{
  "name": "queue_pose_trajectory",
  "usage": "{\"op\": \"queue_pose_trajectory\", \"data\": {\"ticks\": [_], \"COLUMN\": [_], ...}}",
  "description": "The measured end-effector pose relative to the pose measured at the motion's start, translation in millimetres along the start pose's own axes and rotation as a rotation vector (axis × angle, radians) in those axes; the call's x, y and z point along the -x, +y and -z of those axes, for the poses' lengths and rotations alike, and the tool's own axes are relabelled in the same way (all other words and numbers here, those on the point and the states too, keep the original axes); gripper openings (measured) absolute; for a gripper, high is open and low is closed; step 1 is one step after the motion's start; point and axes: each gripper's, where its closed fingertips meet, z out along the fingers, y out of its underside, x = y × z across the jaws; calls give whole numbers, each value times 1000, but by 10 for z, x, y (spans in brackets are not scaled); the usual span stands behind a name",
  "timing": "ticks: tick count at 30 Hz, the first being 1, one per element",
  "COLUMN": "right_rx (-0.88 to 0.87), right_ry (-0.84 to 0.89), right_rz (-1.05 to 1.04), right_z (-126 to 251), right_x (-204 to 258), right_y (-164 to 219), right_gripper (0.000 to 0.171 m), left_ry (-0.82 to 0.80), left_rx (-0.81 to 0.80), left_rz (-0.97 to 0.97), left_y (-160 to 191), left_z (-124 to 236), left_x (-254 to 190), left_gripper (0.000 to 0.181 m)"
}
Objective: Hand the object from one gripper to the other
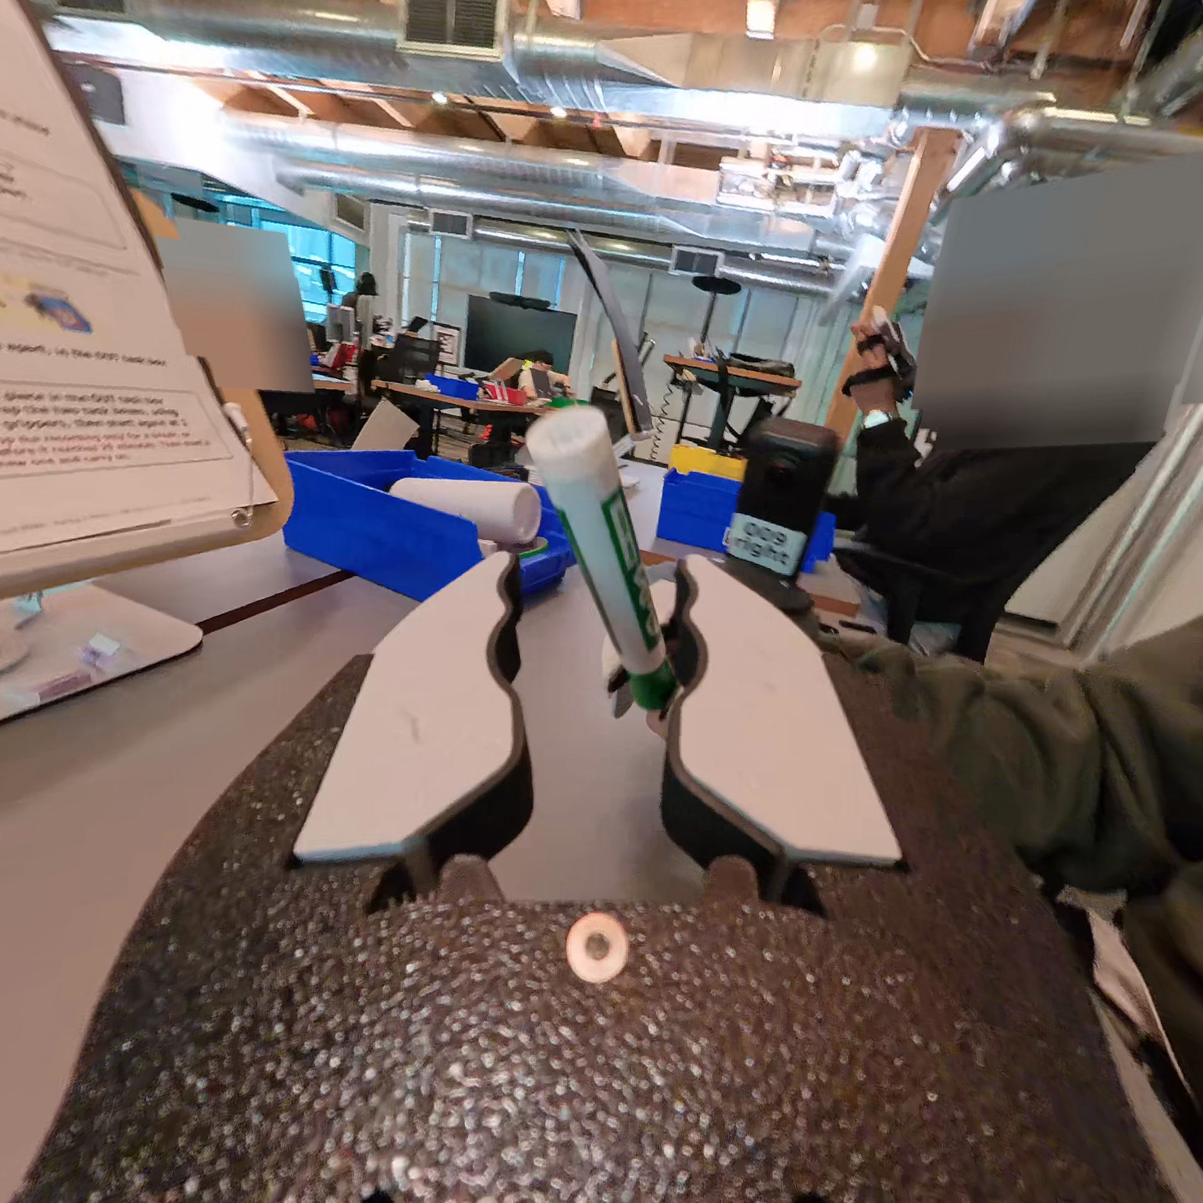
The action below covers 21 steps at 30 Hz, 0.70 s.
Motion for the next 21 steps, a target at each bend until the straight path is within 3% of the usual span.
{"op": "queue_pose_trajectory", "data": {"ticks": [1, 6, 10, 13, 15, 17, 19, 21], "right_rx": [-48, -115, -94, -115, -122, -108, -106, -111], "right_ry": [-57, -430, -528, -546, -462, -259, -36, 158], "right_rz": [-81, -363, -464, -512, -469, -380, -192, 36], "right_z": [17, 110, 86, 92, 75, 42, 59, 129], "right_x": [40, 392, 513, 505, 410, 177, -62, -229], "right_y": [-55, -162, -150, -165, -147, -70, -32, -72], "right_gripper": [20, 20, 20, 19, 20, 20, 46, 49], "left_ry": [27, 156, 291, 295, 250, 150, 20, -59], "left_rx": [10, 12, 10, 11, 36, 57, 79, 85], "left_rz": [-19, -15, -4, -23, -20, -32, -15, 61], "left_y": [8, 35, 52, 43, 50, 71, 92, 99], "left_z": [4, 18, 55, 57, 45, 25, 13, 13], "left_x": [-45, -231, -431, -438, -360, -209, -8, 131], "left_gripper": [46, 44, 33, 22, 21, 19, 18, 19]}}
